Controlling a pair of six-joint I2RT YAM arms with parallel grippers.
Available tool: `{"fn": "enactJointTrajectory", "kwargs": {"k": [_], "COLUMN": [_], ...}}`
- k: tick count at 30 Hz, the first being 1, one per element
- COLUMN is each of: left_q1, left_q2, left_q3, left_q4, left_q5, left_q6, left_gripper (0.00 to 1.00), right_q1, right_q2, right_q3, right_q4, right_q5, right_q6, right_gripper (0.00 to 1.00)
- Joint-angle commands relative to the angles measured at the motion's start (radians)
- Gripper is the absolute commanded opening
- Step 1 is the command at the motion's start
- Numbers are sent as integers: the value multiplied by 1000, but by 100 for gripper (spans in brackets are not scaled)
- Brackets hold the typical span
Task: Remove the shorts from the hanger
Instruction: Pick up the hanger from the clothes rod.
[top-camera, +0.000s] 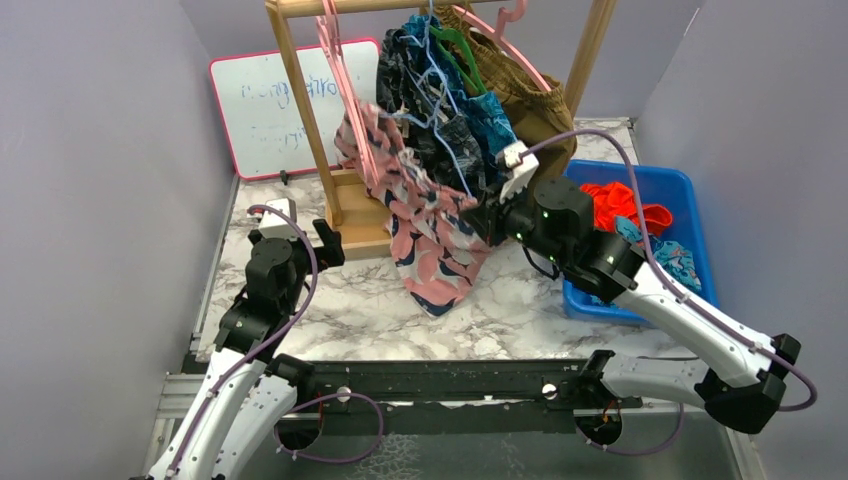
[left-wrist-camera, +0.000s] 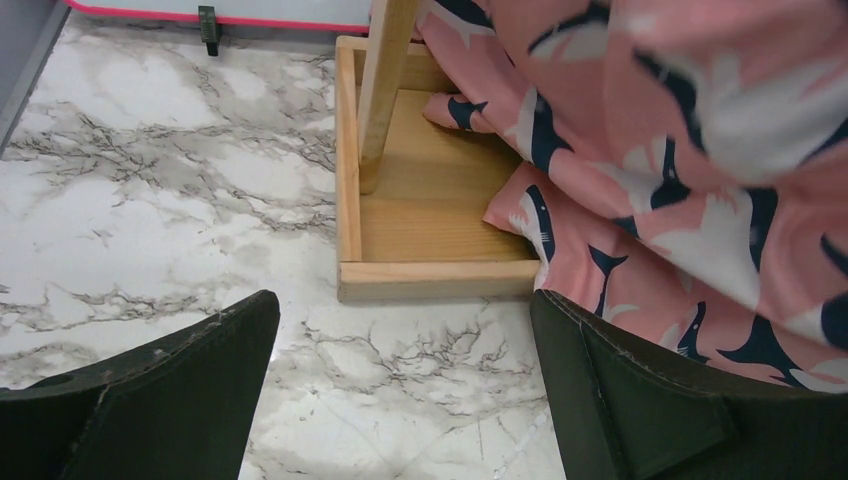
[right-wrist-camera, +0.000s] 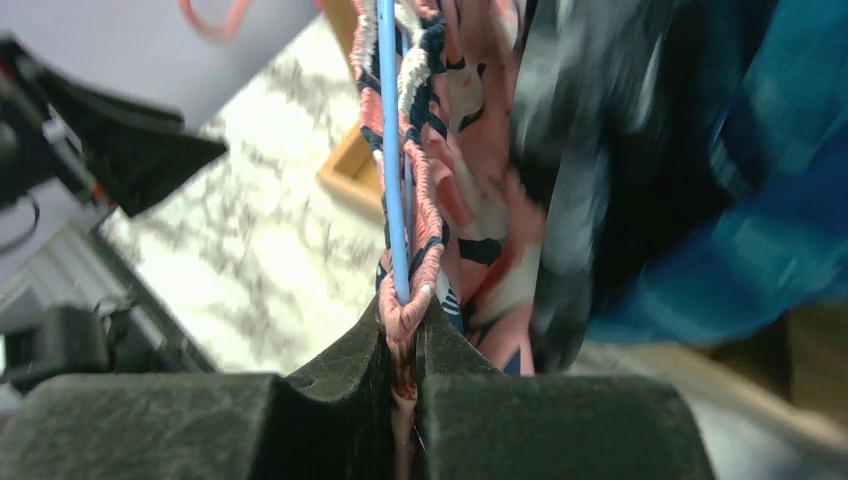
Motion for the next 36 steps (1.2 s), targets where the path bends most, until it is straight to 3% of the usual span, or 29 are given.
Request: {"fn": "enactJointTrajectory", "kwargs": {"k": [1,8,16,24,29,36], "left_q1": [6,6,5,6,6,6], "left_q2": [-13,-77,-67,-129,-174,-204], "left_q3": [6,-3,1,1,-4,1], "left_q4": [-3,-5,15,15,11,-6], "left_q5": [-24,-47,47,51,31,-44], "left_q6": [6,-2,-1,5,8,-12], "left_gripper": [99,99,99,99,99,99], "right_q1": [2,2,2,2,2,2], "right_q2": [-133,-303,-337,-384,-528,-719], "right_q3": [-132,-219,-328,-464,-574,-605], "right_q4": [-89,-193,-221,-149,59,109], "right_q5": [-104,-118,-417,-647,-918,-910], "right_q6": [98,107,132,167,203,245], "right_gripper": [1,1,1,1,1,1]}}
